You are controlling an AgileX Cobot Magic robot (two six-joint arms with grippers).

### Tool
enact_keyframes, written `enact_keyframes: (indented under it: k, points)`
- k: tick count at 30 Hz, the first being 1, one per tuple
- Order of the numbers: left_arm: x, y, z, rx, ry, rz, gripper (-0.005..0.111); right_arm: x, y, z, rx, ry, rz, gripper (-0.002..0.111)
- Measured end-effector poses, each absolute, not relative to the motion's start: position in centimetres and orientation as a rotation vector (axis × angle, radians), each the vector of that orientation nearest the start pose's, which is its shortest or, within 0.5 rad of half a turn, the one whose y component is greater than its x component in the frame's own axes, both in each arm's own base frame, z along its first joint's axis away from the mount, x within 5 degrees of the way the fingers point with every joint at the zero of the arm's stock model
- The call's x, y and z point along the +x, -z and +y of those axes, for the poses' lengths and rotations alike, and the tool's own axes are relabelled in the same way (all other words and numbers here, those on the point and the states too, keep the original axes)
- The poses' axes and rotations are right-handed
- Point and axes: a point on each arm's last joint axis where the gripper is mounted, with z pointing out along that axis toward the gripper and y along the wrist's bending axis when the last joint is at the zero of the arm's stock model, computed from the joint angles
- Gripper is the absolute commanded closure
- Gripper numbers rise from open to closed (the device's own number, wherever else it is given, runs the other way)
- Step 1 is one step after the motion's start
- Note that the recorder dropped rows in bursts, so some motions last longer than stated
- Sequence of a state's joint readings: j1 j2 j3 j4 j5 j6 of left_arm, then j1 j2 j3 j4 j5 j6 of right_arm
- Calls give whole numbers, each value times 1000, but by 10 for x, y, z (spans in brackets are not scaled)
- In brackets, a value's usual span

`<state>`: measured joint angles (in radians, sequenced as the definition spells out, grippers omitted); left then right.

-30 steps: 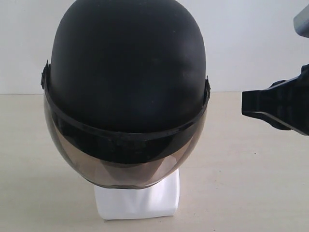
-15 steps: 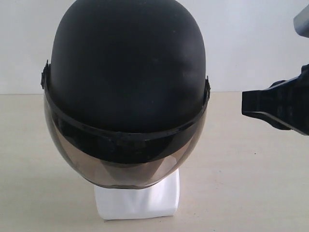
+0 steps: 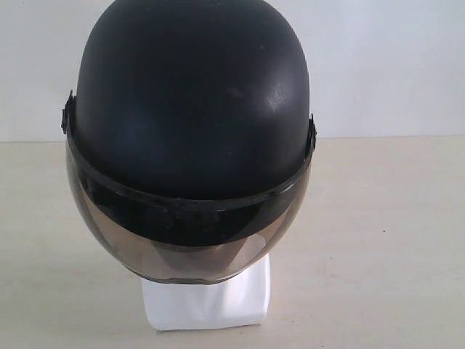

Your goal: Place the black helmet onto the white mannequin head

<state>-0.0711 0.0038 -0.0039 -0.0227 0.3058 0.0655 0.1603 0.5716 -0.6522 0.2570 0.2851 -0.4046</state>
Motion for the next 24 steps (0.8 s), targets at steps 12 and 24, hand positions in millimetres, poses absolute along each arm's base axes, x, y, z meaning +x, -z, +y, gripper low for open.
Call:
enact_keyframes:
  k: [12, 24]
  points:
    - [54, -187, -4, 109, 24, 1786, 102, 61, -284, -1, -86, 107, 1333, 108]
    - [54, -186, -4, 109, 24, 1788, 102, 53, -233, -4, -3, 84, 1281, 108]
